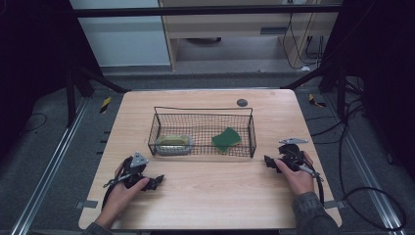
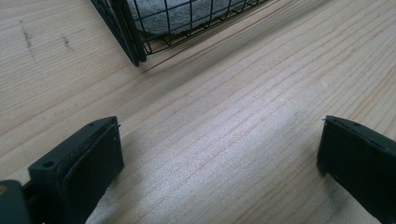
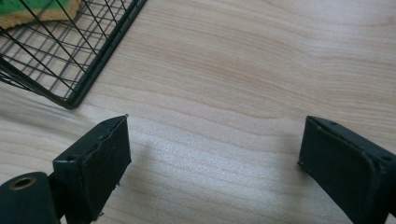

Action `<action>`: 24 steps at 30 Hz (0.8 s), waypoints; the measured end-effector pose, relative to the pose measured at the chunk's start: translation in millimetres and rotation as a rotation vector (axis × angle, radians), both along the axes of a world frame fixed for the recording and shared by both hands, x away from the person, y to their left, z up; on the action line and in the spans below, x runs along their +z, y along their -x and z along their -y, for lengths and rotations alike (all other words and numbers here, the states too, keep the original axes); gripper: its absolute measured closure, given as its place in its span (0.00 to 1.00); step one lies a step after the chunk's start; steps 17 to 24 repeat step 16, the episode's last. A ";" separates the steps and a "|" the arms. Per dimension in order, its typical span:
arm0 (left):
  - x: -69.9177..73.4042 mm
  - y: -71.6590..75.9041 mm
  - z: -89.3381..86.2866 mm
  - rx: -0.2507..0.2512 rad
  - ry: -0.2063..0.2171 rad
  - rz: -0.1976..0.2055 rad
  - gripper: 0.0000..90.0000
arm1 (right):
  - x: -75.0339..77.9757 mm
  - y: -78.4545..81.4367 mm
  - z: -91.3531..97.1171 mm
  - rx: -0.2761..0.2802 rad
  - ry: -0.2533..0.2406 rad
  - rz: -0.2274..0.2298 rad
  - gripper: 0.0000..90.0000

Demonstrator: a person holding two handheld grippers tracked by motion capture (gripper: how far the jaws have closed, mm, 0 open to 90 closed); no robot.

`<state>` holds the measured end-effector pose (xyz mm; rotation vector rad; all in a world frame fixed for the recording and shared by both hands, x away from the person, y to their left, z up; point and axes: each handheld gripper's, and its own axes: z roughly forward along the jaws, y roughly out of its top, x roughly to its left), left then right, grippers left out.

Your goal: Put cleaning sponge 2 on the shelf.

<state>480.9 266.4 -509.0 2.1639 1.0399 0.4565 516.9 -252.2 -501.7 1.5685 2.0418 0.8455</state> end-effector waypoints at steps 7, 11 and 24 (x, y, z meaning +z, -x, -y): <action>0.0 0.0 0.0 0.000 0.000 0.000 0.00 | -8.2 3.2 -3.5 -0.001 0.021 0.051 0.08; 0.0 0.0 0.0 0.000 0.000 0.000 0.00 | -10.2 5.2 -2.9 -0.001 0.012 0.070 0.08; 0.0 0.0 0.0 0.000 0.000 0.000 0.00 | -10.8 4.9 -1.6 -0.020 0.017 0.061 0.02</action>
